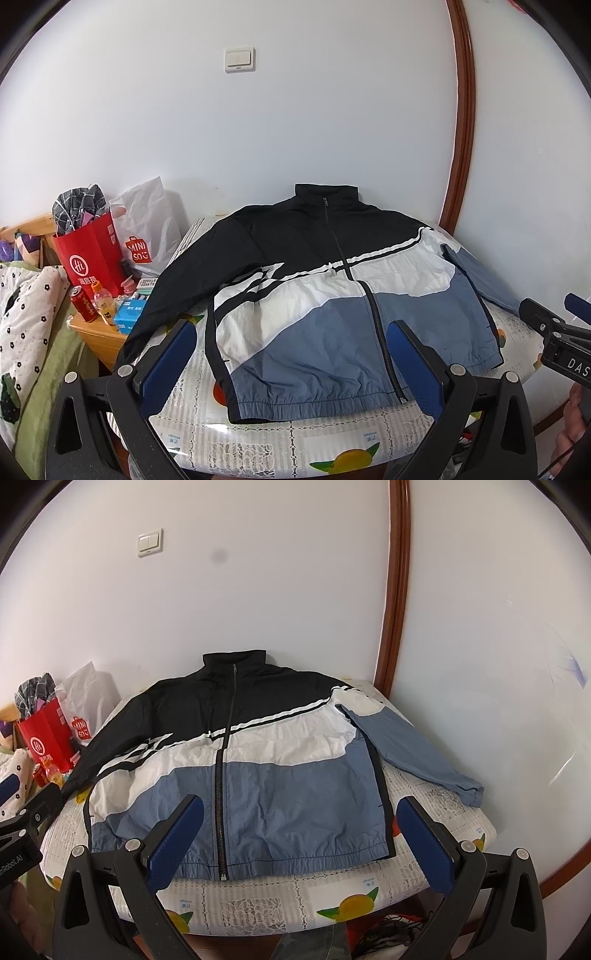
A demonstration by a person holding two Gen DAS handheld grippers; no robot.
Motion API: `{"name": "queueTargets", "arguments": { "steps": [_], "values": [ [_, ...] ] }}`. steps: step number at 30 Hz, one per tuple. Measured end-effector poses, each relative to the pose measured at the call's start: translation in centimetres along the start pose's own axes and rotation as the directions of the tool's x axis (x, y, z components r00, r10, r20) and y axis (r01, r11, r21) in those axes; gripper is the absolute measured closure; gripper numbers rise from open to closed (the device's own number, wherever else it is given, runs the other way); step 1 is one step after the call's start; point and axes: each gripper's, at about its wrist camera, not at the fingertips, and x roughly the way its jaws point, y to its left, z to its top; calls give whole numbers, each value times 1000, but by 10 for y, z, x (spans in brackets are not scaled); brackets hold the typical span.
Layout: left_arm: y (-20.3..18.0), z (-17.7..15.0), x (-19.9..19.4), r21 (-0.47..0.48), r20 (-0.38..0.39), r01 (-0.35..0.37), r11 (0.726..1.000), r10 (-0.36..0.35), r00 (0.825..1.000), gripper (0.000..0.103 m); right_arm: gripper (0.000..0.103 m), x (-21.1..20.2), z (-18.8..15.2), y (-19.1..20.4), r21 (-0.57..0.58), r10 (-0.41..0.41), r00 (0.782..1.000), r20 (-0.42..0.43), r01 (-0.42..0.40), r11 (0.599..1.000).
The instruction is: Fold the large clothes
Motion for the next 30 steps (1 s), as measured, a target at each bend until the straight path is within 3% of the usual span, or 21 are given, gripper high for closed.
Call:
{"name": "queueTargets", "arguments": {
  "steps": [15,30],
  "values": [
    [1,-8,1,5,6,-16,1000,16,1000,0,0,1,-5,3,-10,4,1000,-1,-4,1000],
    [-1,-10,-5,8,32,11,1000,-11,999,0,0,-1,-6,1,2,5,1000,3,-5,1000]
  ]
}}
